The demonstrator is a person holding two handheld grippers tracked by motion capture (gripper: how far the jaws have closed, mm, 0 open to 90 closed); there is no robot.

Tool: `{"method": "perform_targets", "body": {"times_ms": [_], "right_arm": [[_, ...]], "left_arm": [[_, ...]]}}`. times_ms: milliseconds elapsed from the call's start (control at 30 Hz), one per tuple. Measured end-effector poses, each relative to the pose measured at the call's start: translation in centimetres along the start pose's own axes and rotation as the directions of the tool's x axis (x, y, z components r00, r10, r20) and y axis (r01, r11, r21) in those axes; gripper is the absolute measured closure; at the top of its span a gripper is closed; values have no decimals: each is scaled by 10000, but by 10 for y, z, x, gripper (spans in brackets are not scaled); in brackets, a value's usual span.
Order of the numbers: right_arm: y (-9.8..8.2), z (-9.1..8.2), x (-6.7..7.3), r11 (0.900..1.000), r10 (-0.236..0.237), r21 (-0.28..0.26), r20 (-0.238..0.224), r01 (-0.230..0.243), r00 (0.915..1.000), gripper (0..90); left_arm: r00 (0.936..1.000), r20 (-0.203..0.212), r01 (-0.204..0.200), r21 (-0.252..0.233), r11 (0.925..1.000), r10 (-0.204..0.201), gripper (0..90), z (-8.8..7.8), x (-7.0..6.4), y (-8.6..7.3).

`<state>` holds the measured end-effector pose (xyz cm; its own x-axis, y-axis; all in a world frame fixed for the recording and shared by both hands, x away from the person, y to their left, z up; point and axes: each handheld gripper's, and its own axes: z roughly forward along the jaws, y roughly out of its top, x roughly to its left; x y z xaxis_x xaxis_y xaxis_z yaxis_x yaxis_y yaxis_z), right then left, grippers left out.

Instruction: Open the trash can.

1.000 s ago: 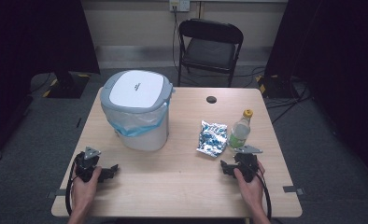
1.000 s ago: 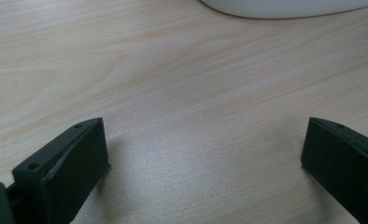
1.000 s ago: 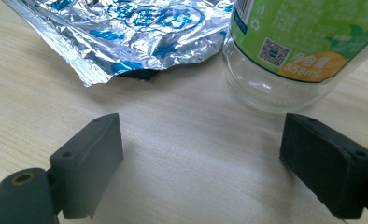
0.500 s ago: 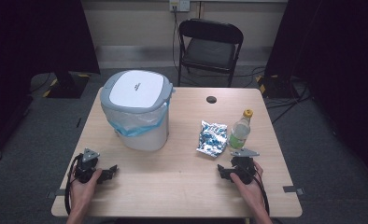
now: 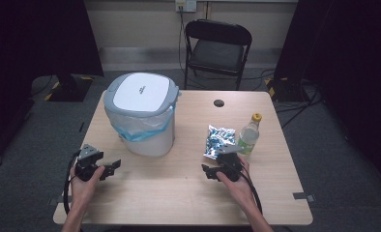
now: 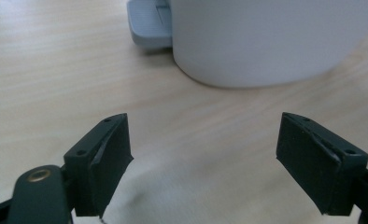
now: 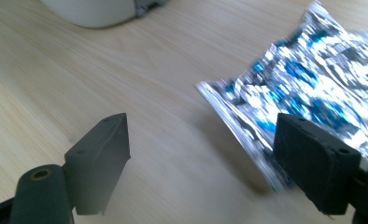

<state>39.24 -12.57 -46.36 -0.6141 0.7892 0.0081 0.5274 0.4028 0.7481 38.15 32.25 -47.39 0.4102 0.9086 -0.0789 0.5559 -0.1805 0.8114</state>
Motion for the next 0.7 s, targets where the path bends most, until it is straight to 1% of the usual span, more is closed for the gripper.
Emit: {"method": "perform_targets", "body": {"times_ms": [33, 67, 100, 133, 167, 200, 267, 300, 333, 400, 433, 467, 500, 533, 567, 600, 667, 700], "right_arm": [[6, 4, 3, 9999, -142, -22, -10, 142, 9999, 178], [12, 9, 5, 9995, -307, -28, -28, 307, 9995, 180], [19, 16, 7, 9990, -442, -30, 49, 442, 9990, 184], [24, 20, 7, 9985, -555, 4, 92, 555, 9984, 187], [29, 26, 6, 9985, -550, 29, 155, 549, 9984, 197], [35, 31, 6, 9986, -511, 139, 128, 509, 9986, 199], [46, 40, 6, 9983, -586, -47, 106, 586, 9982, 199], [50, 43, 6, 9981, -609, -108, 109, 610, 9981, 200], [56, 47, 5, 9987, -490, -166, 95, 491, 9988, 200], [65, 52, 5, 9989, -413, -226, -8, 412, 9991, 200], [65, 52, 5, 9989, -413, -226, -8, 412, 9991, 200], [73, 60, 6, 9982, -572, -156, 46, 573, 9984, 200], [73, 60, 6, 9982, -572, -156, 46, 573, 9984, 200], [81, 68, 7, 9974, -719, 54, 165, 718, 9973, 198], [84, 71, 7, 9978, -664, 6, 196, 664, 9976, 201], [86, 73, 6, 9978, -659, -25, 200, 659, 9976, 202], [94, 78, 4, 9981, -587, -192, 217, 591, 9980, 204], [97, 79, 4, 9984, -518, -236, 198, 523, 9985, 206]], "left_arm": [[9999, -16, 115, -66, 9999, -115, 185, 2, 3, 4], [9994, 146, 304, -189, 9994, -302, 189, 6, 8, 10], [9994, 146, 304, -189, 9994, -302, 197, 6, 8, 10], [9990, 168, 421, -393, 9983, -415, 203, 11, 12, 19], [9990, 168, 421, -393, 9983, -415, 204, 11, 12, 19], [9992, 145, 384, -561, 9977, -377, 206, 18, 18, 27], [9995, -22, 301, -438, 9986, -302, 216, 23, 23, 33], [9995, -22, 301, -438, 9986, -302, 218, 23, 23, 33], [9991, -116, 400, -478, 9981, -406, 225, 29, 31, 39], [9988, -213, 441, -417, 9982, -451, 226, 34, 39, 45], [9988, -213, 441, -417, 9982, -451, 227, 34, 39, 45], [9986, -294, 427, -489, 9979, -442, 225, 35, 41, 46], [9988, -277, 399, -427, 9983, -411, 225, 38, 45, 47], [9984, -364, 429, -370, 9984, -442, 224, 42, 49, 50], [9984, -364, 429, -370, 9984, -442, 223, 42, 49, 50], [9986, -363, 361, -359, 9987, -374, 220, 44, 52, 53], [9980, -363, 491, -695, 9964, -517, 222, 45, 54, 56], [9980, -363, 491, -695, 9964, -517, 245, 45, 54, 56]]}}
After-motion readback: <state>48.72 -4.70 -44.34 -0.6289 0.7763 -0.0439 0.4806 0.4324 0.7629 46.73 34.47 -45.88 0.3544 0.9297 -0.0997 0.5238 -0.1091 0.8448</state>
